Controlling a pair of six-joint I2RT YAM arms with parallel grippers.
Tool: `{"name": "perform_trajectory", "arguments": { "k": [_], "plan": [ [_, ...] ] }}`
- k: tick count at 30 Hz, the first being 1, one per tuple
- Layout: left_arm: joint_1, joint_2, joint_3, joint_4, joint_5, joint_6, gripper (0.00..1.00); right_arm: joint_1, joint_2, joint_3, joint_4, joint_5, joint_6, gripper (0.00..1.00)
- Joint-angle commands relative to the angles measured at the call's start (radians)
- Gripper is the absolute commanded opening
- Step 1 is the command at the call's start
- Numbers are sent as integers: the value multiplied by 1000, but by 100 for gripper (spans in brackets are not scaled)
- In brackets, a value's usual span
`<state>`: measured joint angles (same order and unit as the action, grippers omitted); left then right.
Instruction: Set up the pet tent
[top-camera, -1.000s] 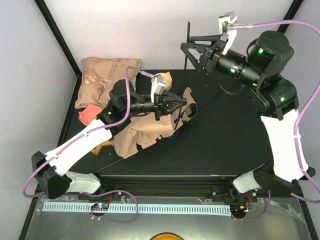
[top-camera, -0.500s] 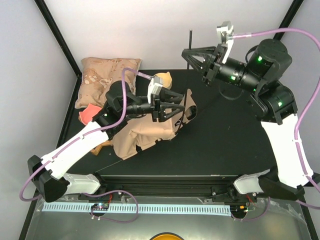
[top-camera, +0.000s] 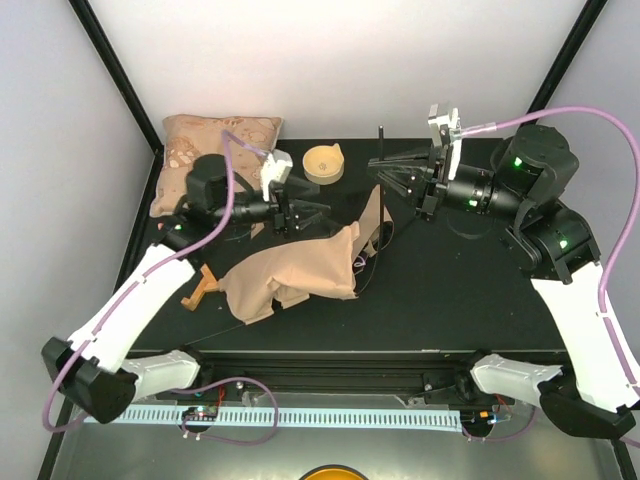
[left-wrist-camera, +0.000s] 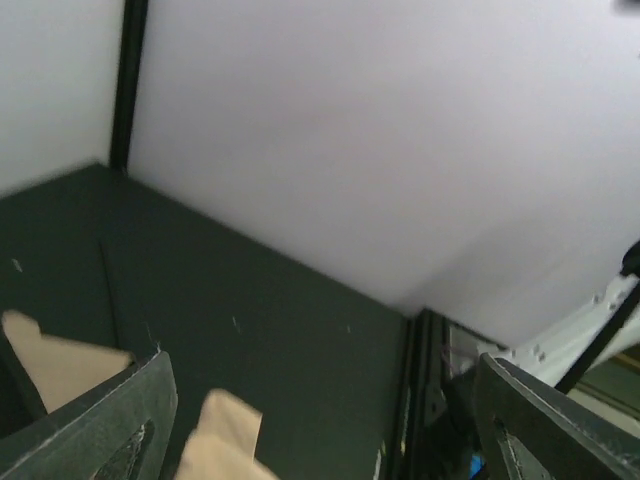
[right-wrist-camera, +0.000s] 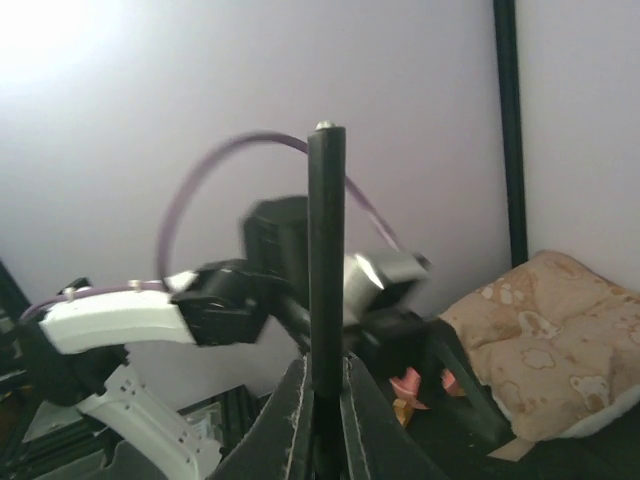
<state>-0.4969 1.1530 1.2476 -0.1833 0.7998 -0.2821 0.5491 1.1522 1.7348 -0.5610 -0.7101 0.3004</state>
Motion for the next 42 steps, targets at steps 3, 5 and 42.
{"name": "perform_trajectory", "arguments": {
  "k": [3,5,42],
  "plan": [
    [18,111,-119,-18,142,123,89,-5,6,-17,-39,-113,-21,1],
    [31,173,-118,-24,217,187,96,-5,8,-18,-44,-120,-22,1],
    [-25,507,22,-239,401,788,92,-4,25,-34,-78,-174,-19,1]
  ]
}}
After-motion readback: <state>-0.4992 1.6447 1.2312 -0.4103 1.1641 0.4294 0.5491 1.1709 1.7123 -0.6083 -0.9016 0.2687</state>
